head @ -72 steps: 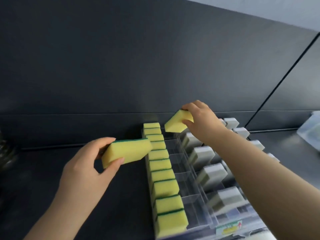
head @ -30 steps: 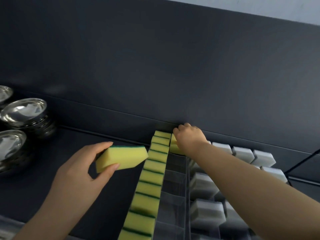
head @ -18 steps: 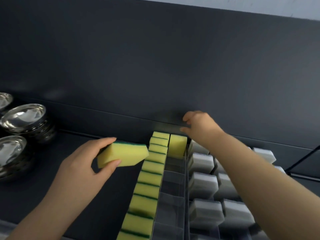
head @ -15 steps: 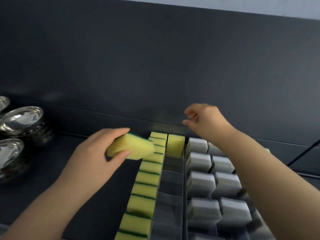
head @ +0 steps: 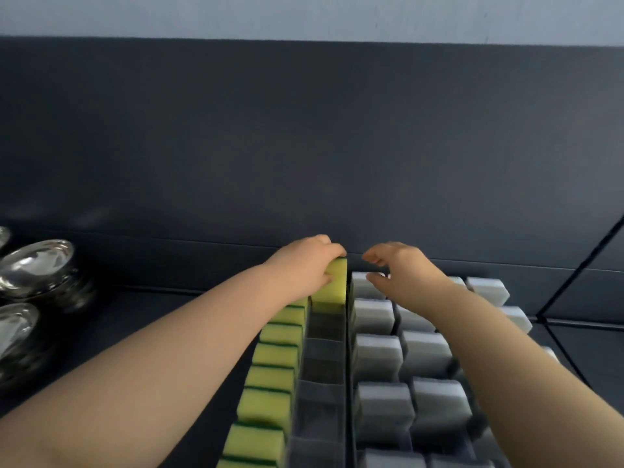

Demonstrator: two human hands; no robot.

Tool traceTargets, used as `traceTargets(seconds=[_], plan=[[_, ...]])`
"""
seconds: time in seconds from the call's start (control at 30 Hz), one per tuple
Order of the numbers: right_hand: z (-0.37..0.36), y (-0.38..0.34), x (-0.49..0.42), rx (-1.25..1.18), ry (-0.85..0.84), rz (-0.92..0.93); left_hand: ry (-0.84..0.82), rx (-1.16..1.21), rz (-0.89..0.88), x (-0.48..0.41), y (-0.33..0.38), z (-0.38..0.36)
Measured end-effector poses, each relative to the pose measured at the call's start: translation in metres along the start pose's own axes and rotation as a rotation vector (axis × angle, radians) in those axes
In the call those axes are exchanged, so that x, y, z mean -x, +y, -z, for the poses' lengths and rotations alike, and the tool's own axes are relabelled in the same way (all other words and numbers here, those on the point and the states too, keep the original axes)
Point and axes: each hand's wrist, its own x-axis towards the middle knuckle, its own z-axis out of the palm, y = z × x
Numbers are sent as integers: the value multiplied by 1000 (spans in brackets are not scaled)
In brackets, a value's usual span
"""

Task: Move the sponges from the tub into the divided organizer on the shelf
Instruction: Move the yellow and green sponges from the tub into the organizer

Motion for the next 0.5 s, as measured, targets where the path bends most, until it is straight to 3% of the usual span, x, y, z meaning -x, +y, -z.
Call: traceTargets(seconds=[0.13,0.5], plan=[[-5,4,-1,84,-110,-51,-61,-16,-7,-9,0,-10],[-16,-3,-13,153,-184,-20,-98,-2,52,-12,-4,-20]])
